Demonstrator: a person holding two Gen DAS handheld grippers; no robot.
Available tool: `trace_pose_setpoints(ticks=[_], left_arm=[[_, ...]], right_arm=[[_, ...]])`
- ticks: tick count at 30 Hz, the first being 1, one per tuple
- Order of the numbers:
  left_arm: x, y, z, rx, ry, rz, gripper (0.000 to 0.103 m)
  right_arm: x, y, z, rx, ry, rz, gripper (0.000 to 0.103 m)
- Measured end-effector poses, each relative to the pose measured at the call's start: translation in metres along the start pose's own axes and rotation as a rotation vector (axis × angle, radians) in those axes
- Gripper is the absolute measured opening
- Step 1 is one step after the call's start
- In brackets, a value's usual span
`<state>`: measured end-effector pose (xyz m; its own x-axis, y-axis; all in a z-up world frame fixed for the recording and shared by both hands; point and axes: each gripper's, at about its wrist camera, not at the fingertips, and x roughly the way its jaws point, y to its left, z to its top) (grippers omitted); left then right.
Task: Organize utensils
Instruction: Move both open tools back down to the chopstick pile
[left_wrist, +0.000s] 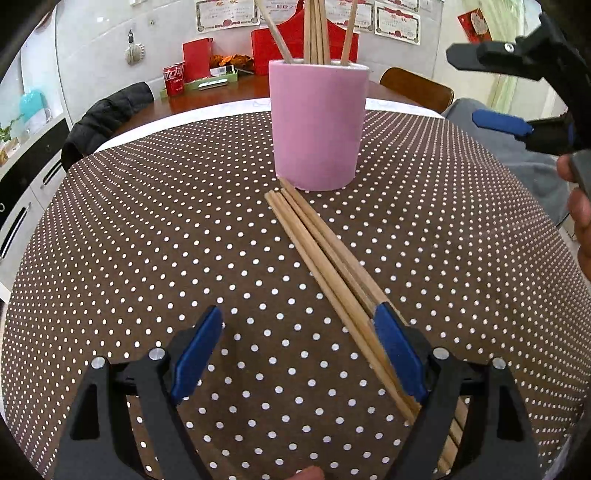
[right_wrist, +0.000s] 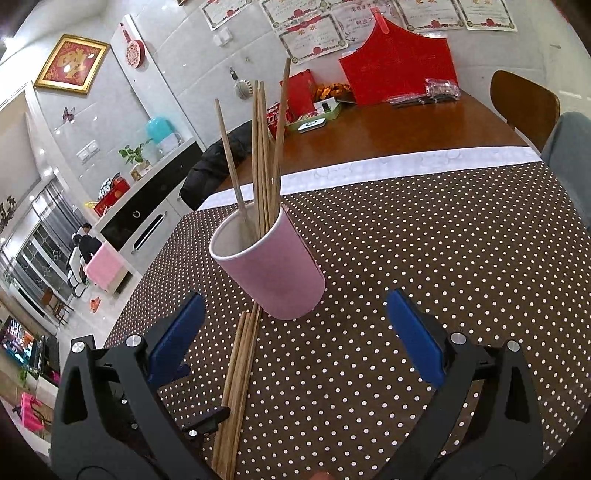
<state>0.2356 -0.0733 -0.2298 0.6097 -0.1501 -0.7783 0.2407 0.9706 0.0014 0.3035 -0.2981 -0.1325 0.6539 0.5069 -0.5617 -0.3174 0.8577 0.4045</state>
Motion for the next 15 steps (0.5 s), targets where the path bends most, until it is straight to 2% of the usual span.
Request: trace_pose_setpoints(ticks=[6,15], left_arm=[[-0.004,0.013,-0.008,-0.037,0.018,0.009,0.083],[-0.003,0.023,-0.005,-0.041,0.022,0.026,0.083]], right_arm=[[0.013,0.008,-0.007,-0.044,0.066,-0.014,0.097],[0.047,0.020,-0.026,-0.133,0.233,-0.064,0.097]])
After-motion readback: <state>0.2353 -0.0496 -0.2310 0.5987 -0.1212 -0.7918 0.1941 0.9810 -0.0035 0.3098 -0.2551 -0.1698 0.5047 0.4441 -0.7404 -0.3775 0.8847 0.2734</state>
